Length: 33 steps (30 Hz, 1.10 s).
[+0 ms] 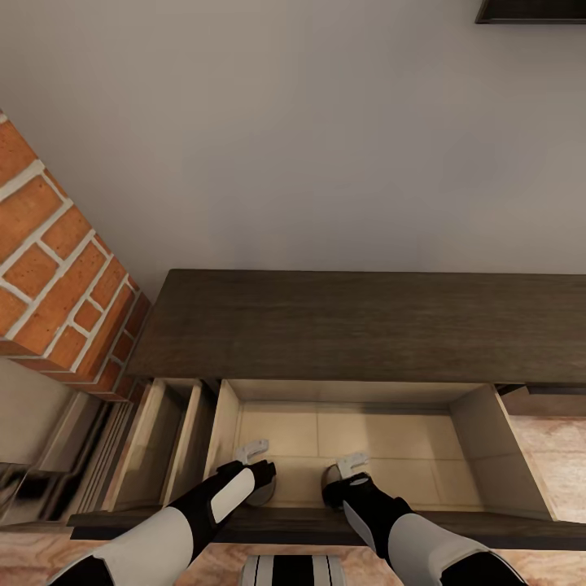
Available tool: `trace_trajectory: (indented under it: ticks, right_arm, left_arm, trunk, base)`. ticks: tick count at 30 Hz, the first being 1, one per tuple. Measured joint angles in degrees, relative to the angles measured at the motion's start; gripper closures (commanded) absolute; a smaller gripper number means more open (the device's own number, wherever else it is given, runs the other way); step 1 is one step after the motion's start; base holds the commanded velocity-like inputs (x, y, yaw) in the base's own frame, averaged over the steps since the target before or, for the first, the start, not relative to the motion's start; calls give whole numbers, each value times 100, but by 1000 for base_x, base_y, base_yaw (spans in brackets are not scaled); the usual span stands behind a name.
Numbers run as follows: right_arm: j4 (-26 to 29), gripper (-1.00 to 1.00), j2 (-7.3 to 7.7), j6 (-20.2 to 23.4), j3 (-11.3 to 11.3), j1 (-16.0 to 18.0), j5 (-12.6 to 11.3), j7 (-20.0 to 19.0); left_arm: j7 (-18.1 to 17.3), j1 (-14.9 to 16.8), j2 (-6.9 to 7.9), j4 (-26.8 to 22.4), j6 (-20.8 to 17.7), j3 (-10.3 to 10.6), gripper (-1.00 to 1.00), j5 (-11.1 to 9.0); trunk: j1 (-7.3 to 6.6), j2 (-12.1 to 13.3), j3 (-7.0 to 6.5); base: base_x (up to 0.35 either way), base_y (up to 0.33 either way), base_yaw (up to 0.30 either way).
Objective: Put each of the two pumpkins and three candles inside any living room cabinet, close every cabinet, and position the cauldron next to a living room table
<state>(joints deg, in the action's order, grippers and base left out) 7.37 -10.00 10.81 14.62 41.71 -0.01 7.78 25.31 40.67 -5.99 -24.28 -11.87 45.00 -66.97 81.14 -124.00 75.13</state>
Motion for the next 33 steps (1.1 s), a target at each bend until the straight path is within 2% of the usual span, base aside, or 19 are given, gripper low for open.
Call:
trace_trajectory:
  ticks: [5,9,23,30,33]
  right_arm:
    - [65,-100,0,-421,3,11,-1,-8]
    - [199,-100,0,-487,0,12,-7,-13]
    - [235,-100,0,-420,-4,10,-10,-16]
    - [223,-100,0,-221,-4,3,-12,-6]
    - [226,-100,0,-229,-35,29,-17,16]
  left_arm:
    - [0,-1,1,-6,0,0,-100,0]
    - [0,2,8,-7,0,0,-100,0]
    - [0,3,10,-7,0,-6,-100,0]
    - [0,3,10,-17,0,-8,-100,0]
    - [-8,11,103,-113,7,-28,-100,3]
  trunk:
    - [0,0,0]
    - [0,0,0]
    - [0,0,0]
    - [0,0,0]
    - [0,0,0]
  base:
    - [0,0,0]
    - [0,0,0]
    - [0,0,0]
    - [0,0,0]
    - [0,0,0]
